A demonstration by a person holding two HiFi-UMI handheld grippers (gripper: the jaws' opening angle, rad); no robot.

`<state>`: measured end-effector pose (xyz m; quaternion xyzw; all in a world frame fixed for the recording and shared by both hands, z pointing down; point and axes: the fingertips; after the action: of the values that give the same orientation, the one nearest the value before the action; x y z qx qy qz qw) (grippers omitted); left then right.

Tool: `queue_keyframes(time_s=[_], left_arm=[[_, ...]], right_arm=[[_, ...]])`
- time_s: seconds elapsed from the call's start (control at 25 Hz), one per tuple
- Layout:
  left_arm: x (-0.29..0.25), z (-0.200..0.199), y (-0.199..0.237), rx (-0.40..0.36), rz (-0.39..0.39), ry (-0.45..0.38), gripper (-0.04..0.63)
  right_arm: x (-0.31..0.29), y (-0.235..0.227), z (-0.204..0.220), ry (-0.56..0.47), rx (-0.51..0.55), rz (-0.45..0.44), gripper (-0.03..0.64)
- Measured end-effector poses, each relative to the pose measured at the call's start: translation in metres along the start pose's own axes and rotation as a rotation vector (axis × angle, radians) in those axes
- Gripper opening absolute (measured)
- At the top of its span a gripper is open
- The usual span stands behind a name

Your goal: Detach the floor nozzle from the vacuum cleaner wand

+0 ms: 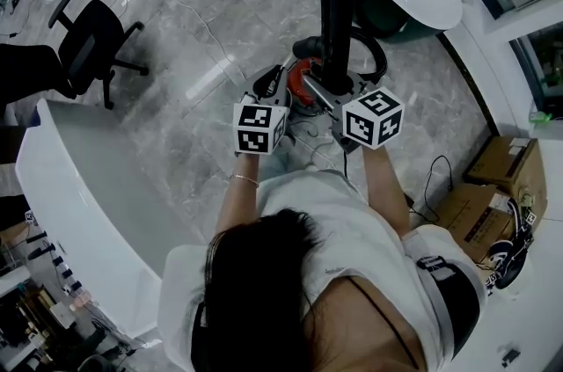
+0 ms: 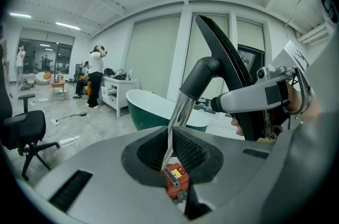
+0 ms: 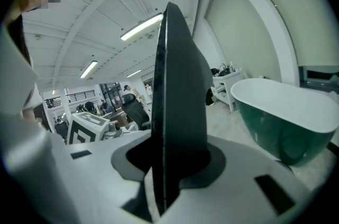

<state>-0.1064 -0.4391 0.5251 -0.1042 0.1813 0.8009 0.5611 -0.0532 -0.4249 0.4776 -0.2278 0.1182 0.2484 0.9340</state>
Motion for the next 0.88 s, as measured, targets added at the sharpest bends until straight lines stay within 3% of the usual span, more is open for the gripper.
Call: queue_keyframes(time_s=[0.12,0.52,0.88], left_arm=[[-0.002,-0.001,-0.002,-0.007,0.009,-0.001,0.013],[-0.01,-0.003,-0.004,-0.02,0.062,0.005,0.124],[-0.03,-0.004,-0.001,-0.082,0.103,0.034,0.209]], right_arm=[[0.001,0.0,-0.001,-0.001,-0.001,-0.004,0.123],[0.001,0.0,-0.002,0.007,-0.004,-0.02,0.121],[-0.005,0.0,-0.002,0.009,-0.014,-0.03,0.12]])
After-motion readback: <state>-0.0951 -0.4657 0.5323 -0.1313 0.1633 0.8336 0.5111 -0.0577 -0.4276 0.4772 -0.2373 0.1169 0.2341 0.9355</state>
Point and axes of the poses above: the fingertips, and each gripper's own axes: x backward along the fingers, y to its left, z out of its underside, and after that the axes turned 2 degrees about -z, right-handed
